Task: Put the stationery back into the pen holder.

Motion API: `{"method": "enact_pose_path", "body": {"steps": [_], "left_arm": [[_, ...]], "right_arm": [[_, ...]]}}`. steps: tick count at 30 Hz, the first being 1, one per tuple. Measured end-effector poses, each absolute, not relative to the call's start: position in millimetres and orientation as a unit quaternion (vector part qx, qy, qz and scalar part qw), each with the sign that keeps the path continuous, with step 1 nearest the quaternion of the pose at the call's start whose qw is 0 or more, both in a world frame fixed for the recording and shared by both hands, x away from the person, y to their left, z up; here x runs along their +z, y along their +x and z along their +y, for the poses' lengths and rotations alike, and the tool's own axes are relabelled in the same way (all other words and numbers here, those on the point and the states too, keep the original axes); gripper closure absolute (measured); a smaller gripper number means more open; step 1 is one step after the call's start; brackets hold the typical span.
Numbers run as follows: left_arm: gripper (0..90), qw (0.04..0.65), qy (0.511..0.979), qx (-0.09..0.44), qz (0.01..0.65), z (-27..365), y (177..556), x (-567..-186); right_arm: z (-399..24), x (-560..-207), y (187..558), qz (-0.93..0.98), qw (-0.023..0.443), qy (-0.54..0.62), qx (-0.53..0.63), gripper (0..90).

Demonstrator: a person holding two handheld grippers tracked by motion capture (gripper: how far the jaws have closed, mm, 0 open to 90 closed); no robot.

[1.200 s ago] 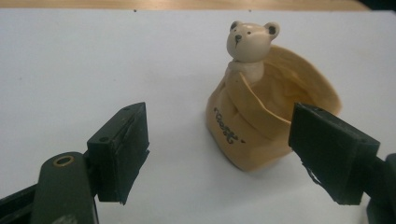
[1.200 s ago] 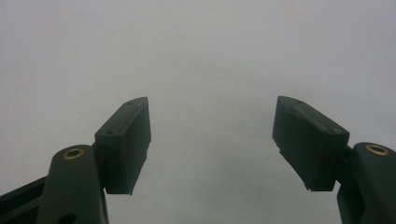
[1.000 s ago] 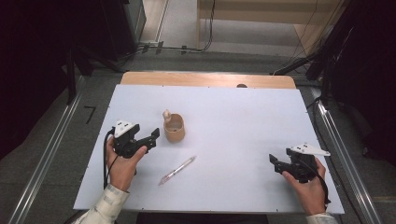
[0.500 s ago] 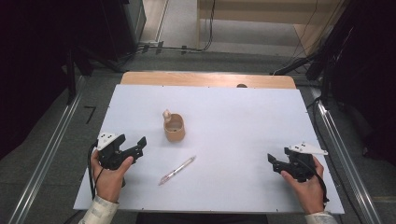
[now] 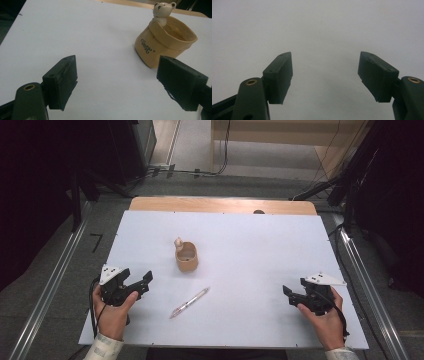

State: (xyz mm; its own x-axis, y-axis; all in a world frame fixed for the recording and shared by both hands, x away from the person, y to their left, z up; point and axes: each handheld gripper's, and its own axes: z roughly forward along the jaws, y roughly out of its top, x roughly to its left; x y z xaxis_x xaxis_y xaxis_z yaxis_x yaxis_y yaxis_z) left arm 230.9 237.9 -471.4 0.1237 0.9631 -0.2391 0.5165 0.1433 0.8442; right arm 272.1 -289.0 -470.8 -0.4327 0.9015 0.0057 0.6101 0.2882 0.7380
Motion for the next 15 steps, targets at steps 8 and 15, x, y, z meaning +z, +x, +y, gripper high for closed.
{"method": "enact_pose_path", "body": {"steps": [8, 15], "left_arm": [[19.3, 0.44, 0.64, 0.23, 0.587, 221, 229, -474], [19.7, 0.427, 0.681, 0.205, 0.558, 198, 232, -479]], "right_arm": [[-286, -471, 273, 0.776, 0.211, 0.487, 0.34, 27.0], [-287, -472, 273, 0.777, 0.21, 0.487, 0.339, 27.0]]}}
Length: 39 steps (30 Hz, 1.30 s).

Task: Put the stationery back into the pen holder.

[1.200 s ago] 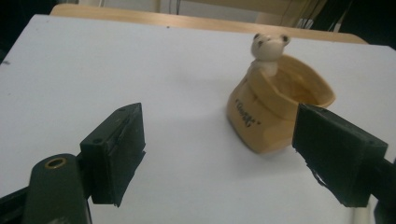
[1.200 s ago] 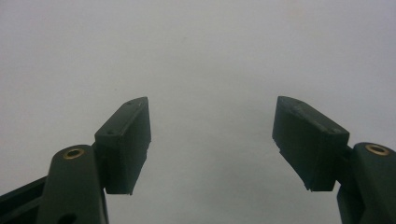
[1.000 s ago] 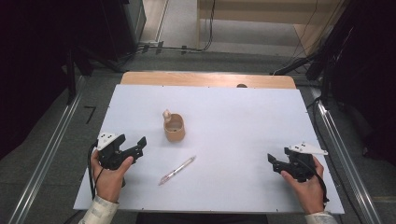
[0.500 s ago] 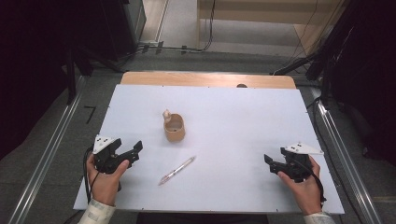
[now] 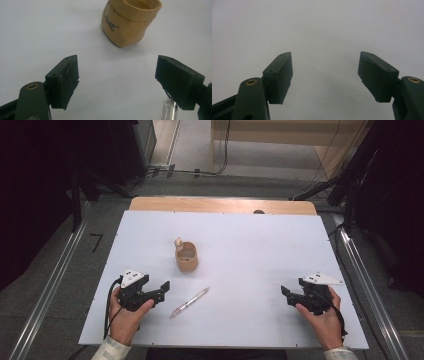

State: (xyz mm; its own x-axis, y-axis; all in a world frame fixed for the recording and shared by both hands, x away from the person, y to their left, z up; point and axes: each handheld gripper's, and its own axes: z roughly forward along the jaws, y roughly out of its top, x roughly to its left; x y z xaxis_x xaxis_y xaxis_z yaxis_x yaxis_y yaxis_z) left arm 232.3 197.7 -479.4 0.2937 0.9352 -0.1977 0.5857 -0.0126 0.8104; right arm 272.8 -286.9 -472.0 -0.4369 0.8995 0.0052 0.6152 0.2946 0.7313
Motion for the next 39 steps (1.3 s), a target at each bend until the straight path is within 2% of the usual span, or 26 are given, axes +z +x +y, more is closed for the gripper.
{"method": "enact_pose_path", "body": {"steps": [19, 28, 39], "left_arm": [[21.0, 0.416, 0.71, 0.191, 0.535, 167, 241, -487], [21.5, 0.401, 0.742, 0.173, 0.508, 143, 247, -492], [33.1, 0.381, 0.782, 0.152, 0.469, 119, 252, -495]], "right_arm": [[-289, -472, 272, 0.774, 0.212, 0.49, 0.34, 27.0], [-290, -472, 272, 0.775, 0.211, 0.49, 0.339, 26.9], [-291, -472, 272, 0.775, 0.213, 0.489, 0.339, 26.9]]}}
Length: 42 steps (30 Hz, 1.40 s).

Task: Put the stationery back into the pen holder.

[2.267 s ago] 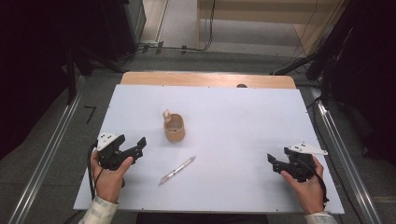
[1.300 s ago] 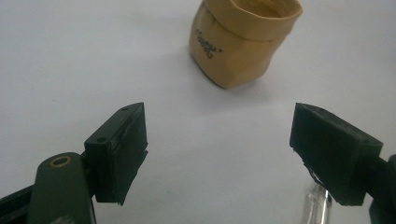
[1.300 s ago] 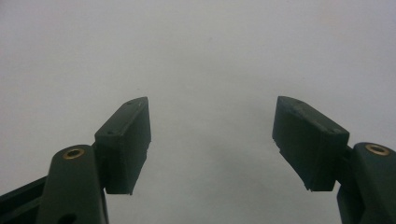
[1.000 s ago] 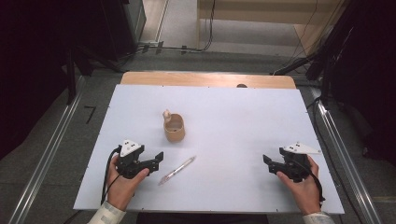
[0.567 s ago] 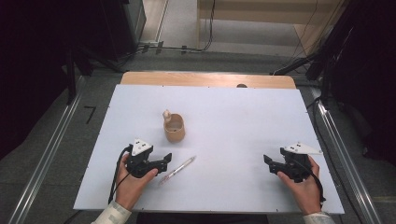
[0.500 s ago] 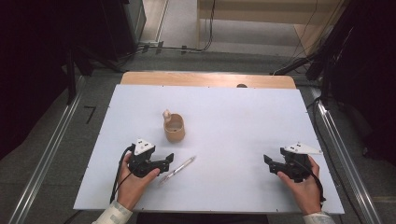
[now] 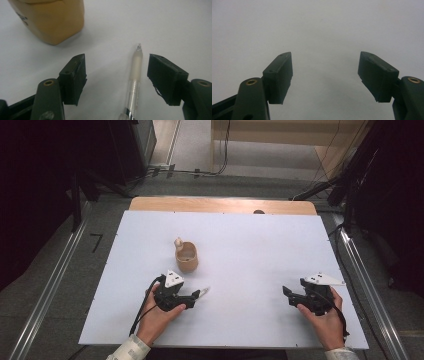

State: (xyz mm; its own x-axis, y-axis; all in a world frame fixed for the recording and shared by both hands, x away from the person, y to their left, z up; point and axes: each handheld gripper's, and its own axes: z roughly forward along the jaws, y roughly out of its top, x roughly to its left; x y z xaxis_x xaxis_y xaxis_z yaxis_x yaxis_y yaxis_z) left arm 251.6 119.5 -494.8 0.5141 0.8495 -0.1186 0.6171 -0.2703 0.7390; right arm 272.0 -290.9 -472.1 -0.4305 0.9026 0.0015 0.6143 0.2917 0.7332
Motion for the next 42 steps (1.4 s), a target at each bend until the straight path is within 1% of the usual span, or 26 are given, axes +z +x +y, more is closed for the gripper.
{"method": "enact_pose_path", "body": {"steps": [4, 6, 7, 9, 13, 14, 15, 20, 21, 22, 26, 30, 32, 42], "left_arm": [[36.3, 0.375, 0.789, 0.146, 0.464, 116, 253, -496], [40.2, 0.373, 0.792, 0.147, 0.461, 116, 252, -496], [43.7, 0.373, 0.793, 0.149, 0.458, 115, 252, -496], [44.4, 0.369, 0.797, 0.149, 0.454, 114, 252, -496], [50.3, 0.365, 0.805, 0.144, 0.445, 112, 251, -497], [53.8, 0.365, 0.806, 0.143, 0.444, 112, 251, -497], [53.8, 0.363, 0.808, 0.142, 0.441, 112, 251, -497], [59.8, 0.358, 0.814, 0.138, 0.436, 109, 252, -498], [62.2, 0.356, 0.816, 0.138, 0.434, 109, 252, -498], [62.2, 0.351, 0.82, 0.137, 0.43, 109, 253, -498], [69.0, 0.347, 0.824, 0.126, 0.431, 109, 253, -498], [70.4, 0.34, 0.828, 0.127, 0.427, 107, 252, -499], [72.9, 0.338, 0.83, 0.124, 0.426, 107, 253, -499], [74.0, 0.296, 0.853, 0.136, 0.408, 97, 256, -494]], "right_arm": [[-291, -472, 272, 0.775, 0.213, 0.489, 0.338, 26.9], [-291, -472, 272, 0.775, 0.213, 0.489, 0.338, 26.9], [-291, -472, 272, 0.775, 0.213, 0.489, 0.338, 27.0], [-291, -472, 272, 0.775, 0.213, 0.489, 0.338, 27.0], [-291, -472, 272, 0.775, 0.213, 0.49, 0.338, 26.9], [-291, -472, 272, 0.775, 0.213, 0.49, 0.339, 26.9], [-291, -472, 272, 0.775, 0.213, 0.49, 0.339, 26.9], [-291, -472, 272, 0.775, 0.213, 0.49, 0.338, 27.0], [-291, -472, 272, 0.775, 0.214, 0.489, 0.338, 26.9], [-291, -472, 272, 0.775, 0.214, 0.489, 0.338, 26.9], [-291, -472, 272, 0.774, 0.213, 0.491, 0.338, 26.9], [-291, -472, 272, 0.775, 0.214, 0.49, 0.338, 26.9], [-291, -472, 272, 0.775, 0.214, 0.49, 0.337, 27.0], [-291, -472, 272, 0.775, 0.214, 0.49, 0.338, 26.9]]}}
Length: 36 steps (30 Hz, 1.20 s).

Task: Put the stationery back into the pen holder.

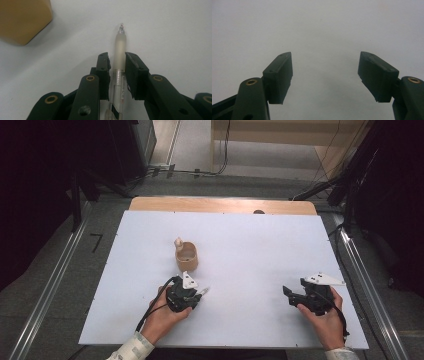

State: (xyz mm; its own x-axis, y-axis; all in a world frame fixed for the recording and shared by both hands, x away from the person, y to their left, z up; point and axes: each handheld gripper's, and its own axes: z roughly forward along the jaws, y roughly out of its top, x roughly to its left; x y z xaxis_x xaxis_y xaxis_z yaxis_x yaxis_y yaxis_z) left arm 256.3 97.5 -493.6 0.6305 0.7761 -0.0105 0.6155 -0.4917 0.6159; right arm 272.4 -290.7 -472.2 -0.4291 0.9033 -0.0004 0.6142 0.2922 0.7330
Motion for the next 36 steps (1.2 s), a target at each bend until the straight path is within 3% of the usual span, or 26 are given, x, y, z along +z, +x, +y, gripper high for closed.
{"method": "enact_pose_path", "body": {"steps": [15, 36], "left_arm": [[80.6, 0.284, 0.861, 0.131, 0.402, 94, 259, -492], [80.9, 0.361, 0.825, 0.135, 0.414, 110, 262, -479]], "right_arm": [[-290, -473, 273, 0.777, 0.212, 0.489, 0.336, 26.9], [-291, -473, 273, 0.775, 0.212, 0.492, 0.336, 26.9]]}}
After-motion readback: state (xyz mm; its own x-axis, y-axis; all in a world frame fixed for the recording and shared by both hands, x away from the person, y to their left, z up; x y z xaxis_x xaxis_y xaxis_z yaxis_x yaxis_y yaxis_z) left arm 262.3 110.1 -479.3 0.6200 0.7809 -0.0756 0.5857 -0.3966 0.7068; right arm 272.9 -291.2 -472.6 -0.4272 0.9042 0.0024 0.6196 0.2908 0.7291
